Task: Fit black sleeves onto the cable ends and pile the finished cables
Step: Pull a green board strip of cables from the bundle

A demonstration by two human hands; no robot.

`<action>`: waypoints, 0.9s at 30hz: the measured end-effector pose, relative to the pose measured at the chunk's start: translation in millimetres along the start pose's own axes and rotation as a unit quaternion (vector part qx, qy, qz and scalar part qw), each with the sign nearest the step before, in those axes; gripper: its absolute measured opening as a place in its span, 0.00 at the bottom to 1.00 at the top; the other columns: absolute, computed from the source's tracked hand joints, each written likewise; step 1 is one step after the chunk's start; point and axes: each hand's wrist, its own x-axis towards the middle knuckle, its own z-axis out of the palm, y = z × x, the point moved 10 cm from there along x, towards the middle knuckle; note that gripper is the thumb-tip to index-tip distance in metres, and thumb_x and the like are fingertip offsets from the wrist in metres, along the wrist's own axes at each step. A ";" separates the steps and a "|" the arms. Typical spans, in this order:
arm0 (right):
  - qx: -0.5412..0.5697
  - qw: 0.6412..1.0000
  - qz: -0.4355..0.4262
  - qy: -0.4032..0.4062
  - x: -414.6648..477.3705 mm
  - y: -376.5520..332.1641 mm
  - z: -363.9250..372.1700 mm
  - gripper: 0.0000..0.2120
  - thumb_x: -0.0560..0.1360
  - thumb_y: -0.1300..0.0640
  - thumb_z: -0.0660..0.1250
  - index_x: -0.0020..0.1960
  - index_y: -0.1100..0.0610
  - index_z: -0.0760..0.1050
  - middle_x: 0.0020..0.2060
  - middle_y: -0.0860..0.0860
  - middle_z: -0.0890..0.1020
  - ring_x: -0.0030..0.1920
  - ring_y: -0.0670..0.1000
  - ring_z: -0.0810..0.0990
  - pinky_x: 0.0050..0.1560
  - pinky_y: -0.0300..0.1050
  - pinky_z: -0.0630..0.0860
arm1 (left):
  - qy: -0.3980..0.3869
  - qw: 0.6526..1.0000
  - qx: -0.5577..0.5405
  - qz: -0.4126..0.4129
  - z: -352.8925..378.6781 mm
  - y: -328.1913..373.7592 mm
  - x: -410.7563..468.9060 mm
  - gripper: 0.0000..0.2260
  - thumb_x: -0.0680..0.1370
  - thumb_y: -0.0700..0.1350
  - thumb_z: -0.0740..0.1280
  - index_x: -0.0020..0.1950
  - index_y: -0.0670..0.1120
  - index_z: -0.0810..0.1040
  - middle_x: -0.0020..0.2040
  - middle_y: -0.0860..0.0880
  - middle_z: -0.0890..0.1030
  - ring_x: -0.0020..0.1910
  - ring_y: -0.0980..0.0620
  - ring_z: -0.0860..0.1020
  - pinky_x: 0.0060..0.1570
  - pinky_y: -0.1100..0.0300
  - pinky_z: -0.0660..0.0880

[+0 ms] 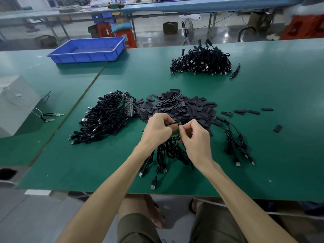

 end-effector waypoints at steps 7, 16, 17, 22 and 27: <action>0.021 0.999 0.008 0.038 1.2 1.0 -8.8 0.08 0.83 0.54 0.67 0.45 0.51 0.73 0.37 0.46 0.80 0.37 0.46 0.79 0.36 0.35 0.73 | 0.003 1.000 0.017 0.021 -8.2 3.6 2.4 0.08 0.77 0.43 0.74 0.40 0.53 0.80 0.36 0.56 0.82 0.36 0.59 0.79 0.40 0.62 0.78; 0.251 0.951 0.100 0.151 20.9 26.4 -80.1 0.04 0.83 0.58 0.68 0.50 0.56 0.79 0.39 0.50 0.86 0.36 0.45 0.82 0.38 0.34 0.75 | 0.038 0.994 0.082 -0.064 -66.3 -67.1 19.6 0.06 0.80 0.39 0.70 0.45 0.48 0.79 0.43 0.50 0.82 0.45 0.52 0.80 0.48 0.54 0.77; 0.260 0.948 0.096 0.157 22.2 25.6 -85.9 0.04 0.82 0.57 0.68 0.49 0.55 0.79 0.38 0.48 0.86 0.37 0.44 0.82 0.39 0.34 0.76 | 0.042 0.991 0.106 -0.075 -70.8 -75.1 21.5 0.04 0.81 0.40 0.69 0.47 0.47 0.78 0.44 0.48 0.82 0.46 0.49 0.80 0.51 0.51 0.77; 0.295 0.939 0.098 0.145 24.9 22.0 -87.3 0.05 0.83 0.59 0.67 0.49 0.57 0.79 0.37 0.47 0.85 0.40 0.48 0.84 0.46 0.39 0.80 | 0.103 0.937 0.334 -0.030 -61.5 -76.8 21.8 0.11 0.79 0.32 0.64 0.60 0.40 0.76 0.58 0.41 0.77 0.59 0.41 0.74 0.71 0.42 0.61; 0.282 0.944 0.133 0.104 18.4 35.1 -62.8 0.07 0.84 0.59 0.66 0.52 0.63 0.78 0.36 0.49 0.82 0.32 0.50 0.83 0.37 0.40 0.80 | 0.016 0.942 0.302 0.148 21.0 -42.8 2.8 0.17 0.82 0.42 0.65 0.72 0.43 0.73 0.71 0.44 0.74 0.71 0.46 0.71 0.77 0.48 0.61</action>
